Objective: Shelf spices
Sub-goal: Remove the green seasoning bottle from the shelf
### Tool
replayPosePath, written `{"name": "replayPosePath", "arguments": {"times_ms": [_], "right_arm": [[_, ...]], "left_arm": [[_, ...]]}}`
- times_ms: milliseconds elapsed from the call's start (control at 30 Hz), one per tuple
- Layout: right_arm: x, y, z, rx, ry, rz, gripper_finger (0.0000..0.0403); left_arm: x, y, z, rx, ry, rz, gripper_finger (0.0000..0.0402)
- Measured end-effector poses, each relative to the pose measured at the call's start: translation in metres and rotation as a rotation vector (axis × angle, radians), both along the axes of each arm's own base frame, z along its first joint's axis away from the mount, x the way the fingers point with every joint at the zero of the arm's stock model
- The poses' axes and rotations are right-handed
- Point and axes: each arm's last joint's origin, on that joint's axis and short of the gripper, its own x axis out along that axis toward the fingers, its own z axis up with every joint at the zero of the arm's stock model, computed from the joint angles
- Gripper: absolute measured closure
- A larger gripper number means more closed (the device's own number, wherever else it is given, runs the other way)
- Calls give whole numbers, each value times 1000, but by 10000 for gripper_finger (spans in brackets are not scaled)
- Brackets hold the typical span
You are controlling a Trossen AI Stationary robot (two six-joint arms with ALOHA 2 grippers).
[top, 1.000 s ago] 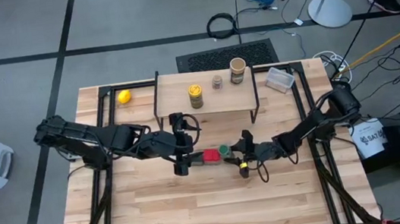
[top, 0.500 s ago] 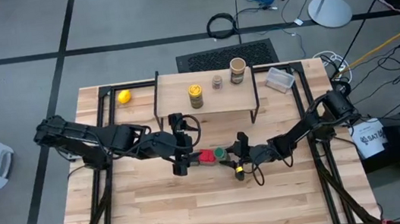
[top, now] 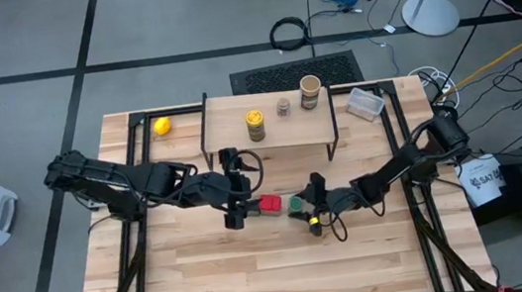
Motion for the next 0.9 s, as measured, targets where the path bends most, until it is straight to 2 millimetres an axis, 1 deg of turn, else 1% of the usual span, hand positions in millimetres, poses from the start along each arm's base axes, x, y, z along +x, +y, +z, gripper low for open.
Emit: {"name": "replayPosePath", "arguments": {"times_ms": [167, 300, 400, 500, 600, 700, 800, 900], "right_arm": [[-11, -3, 23, 17, 37, -12, 146], [-25, -1, 44, 42, 50, -13, 142], [-35, 1, 58, 57, 34, 0, 140], [-45, 5, 69, 87, 35, 16, 140], [-56, 9, 71, 114, 87, 24, 140], [-64, 12, 66, 119, 162, 22, 142], [-63, 12, 57, 109, 205, -10, 156], [-59, 13, 47, 97, 237, -19, 184]], "left_arm": [[-6, 2, -7, -22, 85, 37, 55], [-15, 4, -17, -69, 198, 118, 55], [-21, 4, -35, -74, 276, 152, 55], [-28, 5, -55, -91, 325, 193, 55], [-34, 7, -76, -99, 368, 261, 55], [-39, 9, -93, -110, 396, 312, 55], [-42, 10, -104, -127, 412, 349, 55], [-42, 8, -115, -142, 393, 351, 55]]}}
